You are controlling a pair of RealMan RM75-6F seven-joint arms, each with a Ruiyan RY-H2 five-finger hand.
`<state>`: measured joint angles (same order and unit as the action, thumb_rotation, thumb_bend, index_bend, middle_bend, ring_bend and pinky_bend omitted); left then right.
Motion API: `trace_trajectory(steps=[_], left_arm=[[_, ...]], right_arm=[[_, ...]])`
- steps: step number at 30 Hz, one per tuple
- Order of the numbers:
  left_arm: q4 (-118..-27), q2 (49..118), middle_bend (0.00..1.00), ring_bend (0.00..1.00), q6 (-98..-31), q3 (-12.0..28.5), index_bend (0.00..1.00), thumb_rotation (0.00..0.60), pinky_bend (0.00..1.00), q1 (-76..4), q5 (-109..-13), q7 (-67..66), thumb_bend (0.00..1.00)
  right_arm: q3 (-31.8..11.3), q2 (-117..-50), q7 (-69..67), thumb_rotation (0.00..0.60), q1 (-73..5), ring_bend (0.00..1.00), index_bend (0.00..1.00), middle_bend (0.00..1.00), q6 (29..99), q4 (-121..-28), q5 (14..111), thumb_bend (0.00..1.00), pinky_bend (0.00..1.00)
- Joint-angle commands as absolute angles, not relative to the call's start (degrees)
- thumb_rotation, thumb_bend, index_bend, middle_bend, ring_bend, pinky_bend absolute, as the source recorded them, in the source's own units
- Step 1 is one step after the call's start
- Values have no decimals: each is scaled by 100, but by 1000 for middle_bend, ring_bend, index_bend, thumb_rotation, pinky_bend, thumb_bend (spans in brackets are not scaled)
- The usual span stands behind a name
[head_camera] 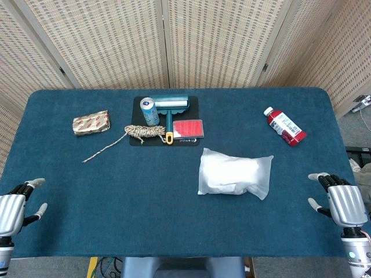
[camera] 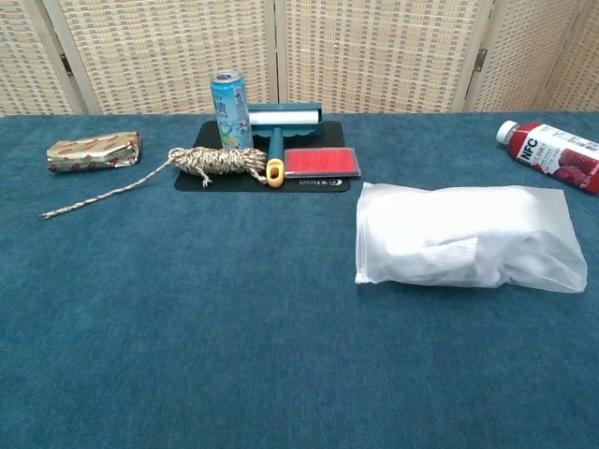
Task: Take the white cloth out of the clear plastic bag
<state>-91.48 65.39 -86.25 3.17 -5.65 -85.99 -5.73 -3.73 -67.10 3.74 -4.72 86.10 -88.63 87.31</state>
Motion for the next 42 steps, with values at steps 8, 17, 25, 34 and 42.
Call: trace_trajectory(steps=[8,17,25,34,42], left_arm=[[-9186,6512,340,369,-8619,320,248,600,588,-600,-8653,-596,298],[-9082,6549,338,363,-8631,279,248,600,584,-563,-8647,-496,298],[-8939,6561,335,363,-8650,242,248,600,584,-501,-8616,-339,298],[-8842,6629,332,363,-8638,192,248,600,584,-443,-8586,-272,298],[-8816,6649,331,363,-8599,189,248,600,584,-450,-8582,-247,298]], right_arm=[[-347,-6748,396,600,-529,230,292,271,8446,-8879,8692,2,394],[-496,-6680,880,600,-958,3,16,46,7573,-9400,8181,0,160],[-728,-6979,1196,600,-1586,0,0,0,6611,-9406,7597,0,93],[-901,-7397,1291,600,-2206,0,0,0,5906,-9125,7261,0,87],[-945,-7718,1305,600,-2606,0,0,0,5489,-8844,7052,0,87]])
